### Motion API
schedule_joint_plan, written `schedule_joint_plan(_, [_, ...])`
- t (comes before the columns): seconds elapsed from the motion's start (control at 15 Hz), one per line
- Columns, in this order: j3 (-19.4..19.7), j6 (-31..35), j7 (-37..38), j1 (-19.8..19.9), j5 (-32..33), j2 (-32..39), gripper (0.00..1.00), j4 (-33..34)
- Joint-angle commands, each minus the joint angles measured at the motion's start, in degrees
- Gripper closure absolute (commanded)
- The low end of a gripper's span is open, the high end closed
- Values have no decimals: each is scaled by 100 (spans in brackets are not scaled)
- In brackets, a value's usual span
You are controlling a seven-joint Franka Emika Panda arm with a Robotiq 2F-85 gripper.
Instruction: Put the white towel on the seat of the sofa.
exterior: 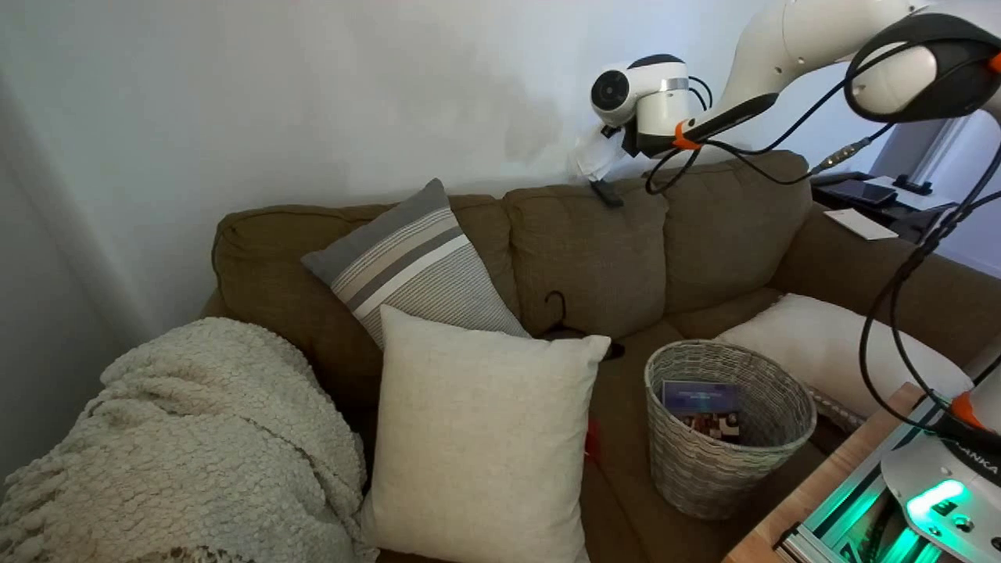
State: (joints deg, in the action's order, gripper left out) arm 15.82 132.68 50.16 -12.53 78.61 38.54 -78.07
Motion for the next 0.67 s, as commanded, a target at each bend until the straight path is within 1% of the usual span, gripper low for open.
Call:
schedule_joint_plan(0.0, [-388, -1207, 262, -66, 208, -1192, 97, -1364])
schedule_joint_plan(0.13, [-722, -2001, -253, 28, -55, -1652, 97, -1874])
schedule_joint_plan(0.33, [-1094, -2997, -553, 168, -256, -2263, 97, -2723])
schedule_joint_plan(0.47, [-1335, -3234, -831, 343, -602, -2657, 97, -3328])
schedule_joint_plan(0.6, [-1479, -3318, -1034, 498, -981, -3007, 97, -3954])
